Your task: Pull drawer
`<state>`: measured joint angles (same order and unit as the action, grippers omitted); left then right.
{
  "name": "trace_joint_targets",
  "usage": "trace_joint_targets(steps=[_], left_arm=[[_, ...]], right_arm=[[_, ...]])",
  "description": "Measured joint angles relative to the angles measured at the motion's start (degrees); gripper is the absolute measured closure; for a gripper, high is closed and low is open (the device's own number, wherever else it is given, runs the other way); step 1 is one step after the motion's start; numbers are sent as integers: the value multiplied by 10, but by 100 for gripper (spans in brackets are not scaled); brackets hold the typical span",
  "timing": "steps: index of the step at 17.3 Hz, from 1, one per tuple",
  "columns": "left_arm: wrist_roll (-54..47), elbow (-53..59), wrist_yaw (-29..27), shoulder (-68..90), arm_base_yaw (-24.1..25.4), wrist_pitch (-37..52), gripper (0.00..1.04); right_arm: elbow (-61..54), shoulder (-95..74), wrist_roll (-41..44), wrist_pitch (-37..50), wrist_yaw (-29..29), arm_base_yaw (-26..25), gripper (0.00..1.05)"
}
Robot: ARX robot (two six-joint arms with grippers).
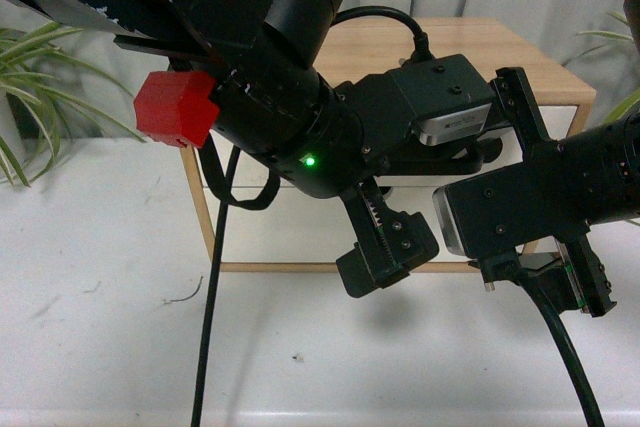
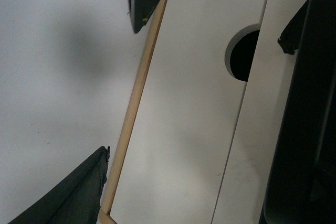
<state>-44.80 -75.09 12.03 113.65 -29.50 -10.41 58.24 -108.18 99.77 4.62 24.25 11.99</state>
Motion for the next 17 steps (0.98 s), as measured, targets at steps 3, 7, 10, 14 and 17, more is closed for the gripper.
trace_joint_targets(steps=[3,7,10,14,17], left_arm=[[13,5,5,1,-8,7,7],[13,20,11,-5,-12,11,7],[13,35,16,-13,-13,12,7],[20,68,27,-34,-14,28,7],[36,134,37,-78,-15,60,7]], right_arm=[[-7,0,0,-5,-3,-1,6],[-21,18,0,-25,-11,-1,6],[-33,31,0,-38,-15,-1,6],[-56,55,-1,-60,-21,0,6],[-110,97,-6,-59,-25,4,6]])
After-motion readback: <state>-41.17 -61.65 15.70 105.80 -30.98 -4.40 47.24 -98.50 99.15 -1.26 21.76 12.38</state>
